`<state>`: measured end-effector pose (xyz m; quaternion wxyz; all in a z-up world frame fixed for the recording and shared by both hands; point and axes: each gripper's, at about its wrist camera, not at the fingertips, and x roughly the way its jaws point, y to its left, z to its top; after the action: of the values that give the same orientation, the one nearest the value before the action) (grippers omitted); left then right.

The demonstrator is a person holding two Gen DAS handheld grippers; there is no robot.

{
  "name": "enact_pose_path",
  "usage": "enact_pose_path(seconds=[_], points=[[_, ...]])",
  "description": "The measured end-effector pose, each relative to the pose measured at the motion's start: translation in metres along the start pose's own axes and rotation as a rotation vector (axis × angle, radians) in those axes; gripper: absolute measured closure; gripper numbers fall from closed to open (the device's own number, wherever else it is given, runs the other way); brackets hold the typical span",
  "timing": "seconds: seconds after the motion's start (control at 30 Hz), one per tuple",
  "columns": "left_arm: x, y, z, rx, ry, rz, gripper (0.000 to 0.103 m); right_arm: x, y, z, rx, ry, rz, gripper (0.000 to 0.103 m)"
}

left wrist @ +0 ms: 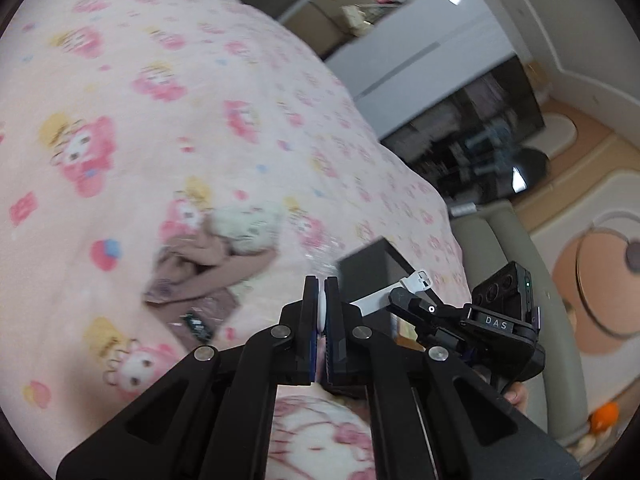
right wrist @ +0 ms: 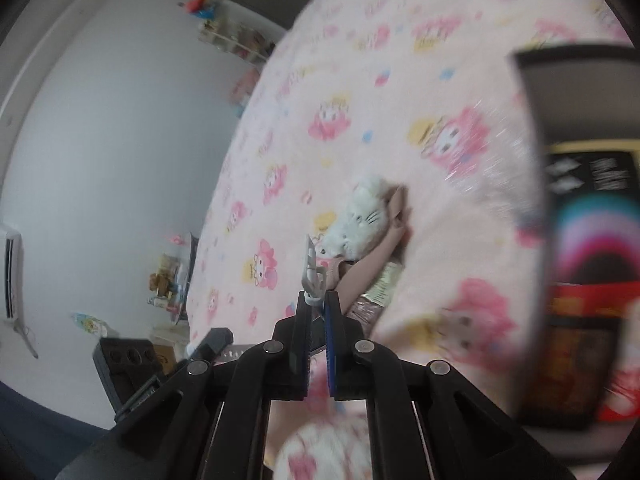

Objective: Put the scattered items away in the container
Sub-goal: 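Carry the white watch with the left gripper to the box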

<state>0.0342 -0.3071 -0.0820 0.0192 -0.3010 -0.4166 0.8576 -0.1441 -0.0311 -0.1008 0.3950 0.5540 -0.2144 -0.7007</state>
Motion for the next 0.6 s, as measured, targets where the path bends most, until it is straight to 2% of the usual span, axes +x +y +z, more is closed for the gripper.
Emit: enact_pose_path(seconds=[0.07, 0.13, 0.27, 0.4, 0.53, 0.6], points=[[0.010, -0.026, -0.004, 0.043, 0.021, -0.046, 0.102, -0.016, 0.003, -0.003, -0.002, -0.036, -0.016, 0.099], [0.028, -0.053, -0.008, 0.080, 0.055, -0.088, 0.102, -0.053, -0.011, -0.004, -0.003, -0.072, -0.035, 0.099], [0.086, -0.106, -0.026, 0.169, 0.165, -0.129, 0.102, -0.108, -0.045, -0.009, -0.017, -0.148, -0.153, 0.099], [0.149, -0.143, -0.052, 0.237, 0.293, -0.119, 0.102, -0.142, -0.092, -0.012, -0.014, -0.167, -0.321, 0.099], [0.193, -0.164, -0.076, 0.310, 0.377, -0.077, 0.102, -0.148, -0.121, -0.021, -0.050, -0.150, -0.476, 0.099], [0.207, -0.168, -0.087, 0.337, 0.414, -0.046, 0.102, -0.145, -0.132, -0.025, -0.053, -0.134, -0.520, 0.099]])
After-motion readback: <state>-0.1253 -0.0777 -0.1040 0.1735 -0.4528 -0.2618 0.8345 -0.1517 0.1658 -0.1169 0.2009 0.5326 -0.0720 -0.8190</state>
